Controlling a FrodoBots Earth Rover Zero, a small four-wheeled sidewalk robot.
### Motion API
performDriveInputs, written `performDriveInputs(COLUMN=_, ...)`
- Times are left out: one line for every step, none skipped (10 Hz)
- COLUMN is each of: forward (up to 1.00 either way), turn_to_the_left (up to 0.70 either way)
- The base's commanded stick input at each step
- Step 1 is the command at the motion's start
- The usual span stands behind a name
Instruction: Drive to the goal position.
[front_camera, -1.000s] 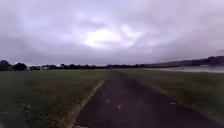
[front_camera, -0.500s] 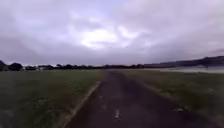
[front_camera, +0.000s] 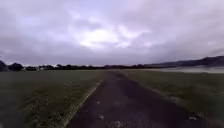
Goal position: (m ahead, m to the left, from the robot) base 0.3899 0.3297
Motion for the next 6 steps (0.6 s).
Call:
performDriveInputs(forward=0.5, turn_to_the_left=0.25)
performDriveInputs(forward=0.5, turn_to_the_left=0.25)
performDriveInputs(forward=0.5, turn_to_the_left=0.25)
performDriveInputs(forward=0.5, turn_to_the_left=0.19)
performDriveInputs(forward=0.5, turn_to_the_left=0.09)
performDriveInputs(forward=0.5, turn_to_the_left=0.0)
